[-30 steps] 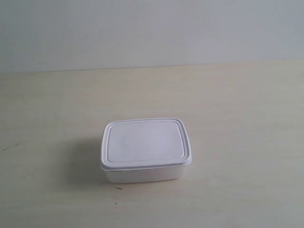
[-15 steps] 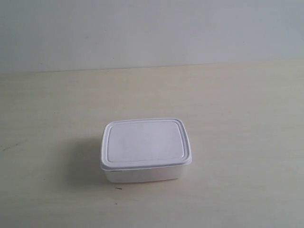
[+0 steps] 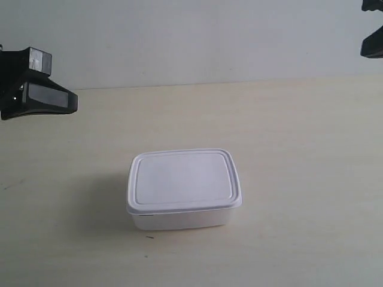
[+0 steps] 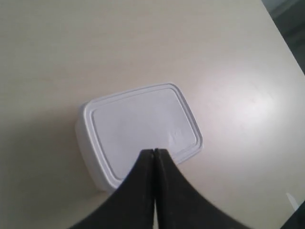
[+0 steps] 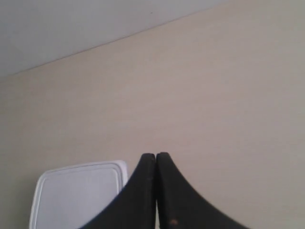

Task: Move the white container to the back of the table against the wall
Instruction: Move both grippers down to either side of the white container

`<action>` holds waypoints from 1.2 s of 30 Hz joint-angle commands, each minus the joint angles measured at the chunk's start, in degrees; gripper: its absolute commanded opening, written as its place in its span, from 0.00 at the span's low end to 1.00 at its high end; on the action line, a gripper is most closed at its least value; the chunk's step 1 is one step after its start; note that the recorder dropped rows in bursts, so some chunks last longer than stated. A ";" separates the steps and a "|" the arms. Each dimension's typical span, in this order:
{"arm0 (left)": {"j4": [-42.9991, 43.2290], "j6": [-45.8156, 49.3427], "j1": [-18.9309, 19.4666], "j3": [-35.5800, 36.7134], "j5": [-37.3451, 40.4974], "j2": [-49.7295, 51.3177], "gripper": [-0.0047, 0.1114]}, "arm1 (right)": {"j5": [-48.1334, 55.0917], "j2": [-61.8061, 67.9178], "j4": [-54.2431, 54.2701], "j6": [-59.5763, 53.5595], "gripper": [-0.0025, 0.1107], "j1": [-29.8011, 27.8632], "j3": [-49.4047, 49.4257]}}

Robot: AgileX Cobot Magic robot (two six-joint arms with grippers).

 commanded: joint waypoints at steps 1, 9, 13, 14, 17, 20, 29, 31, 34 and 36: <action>0.40 0.61 0.16 0.13 2.93 -0.66 0.04 | 2.59 2.96 11.87 -12.14 0.02 -0.36 -0.74; -7.23 3.59 -2.12 8.73 1.97 -3.48 0.04 | 7.26 8.44 13.71 -14.58 0.02 7.90 -0.61; -11.80 5.94 -6.44 14.13 -0.81 -5.79 0.04 | 8.50 10.69 13.43 -14.58 0.02 14.55 -0.52; -12.52 5.94 -7.66 15.19 -1.51 -6.19 0.04 | 8.63 11.37 12.99 -14.22 0.02 16.33 -0.52; -14.35 5.94 -10.93 17.88 -4.02 -6.49 0.04 | 8.71 13.47 11.30 -11.11 0.02 19.93 -0.52; -15.59 5.94 -13.82 20.27 -6.32 -6.49 0.04 | 9.87 15.61 9.17 -9.27 0.02 22.75 -0.52; -18.21 6.06 -18.47 26.44 -16.20 -6.25 0.04 | 1.53 18.34 10.40 -9.66 0.02 25.02 11.82; -20.53 6.08 -18.60 27.26 -17.45 -4.10 0.04 | -1.97 18.34 14.82 -12.71 0.02 25.02 15.24; -25.05 10.77 -18.73 27.25 -18.01 2.45 0.04 | -5.43 18.44 20.54 -16.92 0.02 25.02 18.45; -31.25 16.93 -18.73 27.25 -18.55 6.58 0.04 | -6.26 18.45 21.10 -16.92 0.02 25.02 19.21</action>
